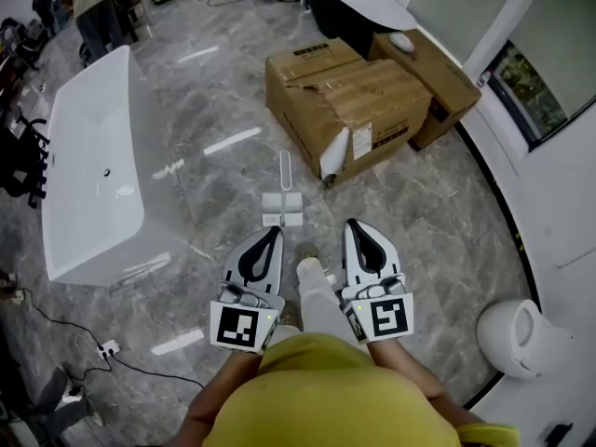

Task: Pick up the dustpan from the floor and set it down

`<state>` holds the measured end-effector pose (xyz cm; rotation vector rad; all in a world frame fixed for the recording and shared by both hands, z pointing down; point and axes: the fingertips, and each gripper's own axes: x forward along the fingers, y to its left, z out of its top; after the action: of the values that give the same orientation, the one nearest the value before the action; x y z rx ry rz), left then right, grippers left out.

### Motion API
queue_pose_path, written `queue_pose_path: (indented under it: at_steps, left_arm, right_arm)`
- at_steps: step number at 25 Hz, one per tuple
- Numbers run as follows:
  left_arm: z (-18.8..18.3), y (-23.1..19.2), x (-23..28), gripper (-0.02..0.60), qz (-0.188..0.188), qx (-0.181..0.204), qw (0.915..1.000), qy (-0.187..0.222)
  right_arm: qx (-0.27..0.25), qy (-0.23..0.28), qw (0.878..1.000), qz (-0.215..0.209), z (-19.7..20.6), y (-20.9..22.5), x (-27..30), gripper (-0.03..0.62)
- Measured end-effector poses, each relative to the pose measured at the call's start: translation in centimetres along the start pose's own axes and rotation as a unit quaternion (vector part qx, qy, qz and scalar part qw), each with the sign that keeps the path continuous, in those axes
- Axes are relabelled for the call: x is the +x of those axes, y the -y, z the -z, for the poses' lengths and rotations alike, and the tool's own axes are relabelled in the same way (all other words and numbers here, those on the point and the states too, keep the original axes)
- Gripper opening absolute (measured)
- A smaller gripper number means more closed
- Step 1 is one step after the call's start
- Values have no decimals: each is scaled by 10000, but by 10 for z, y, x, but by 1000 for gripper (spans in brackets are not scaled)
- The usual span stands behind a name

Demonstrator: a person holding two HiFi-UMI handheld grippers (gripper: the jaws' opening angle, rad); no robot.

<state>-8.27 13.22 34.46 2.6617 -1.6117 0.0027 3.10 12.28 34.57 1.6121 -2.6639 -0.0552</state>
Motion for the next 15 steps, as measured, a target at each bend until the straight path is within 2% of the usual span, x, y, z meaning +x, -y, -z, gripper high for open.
queue_pose_path:
  at_steps: [8,15]
  left_arm:
    - [10,-36,70,2,-139,-180,9997,-109]
    - [26,-70,125,2,-417,-298,9981,-335]
  right_arm:
    - [-107,185,9997,-151,13,33,81,11]
    - [-164,-143,9981,-571,35,61,145,11]
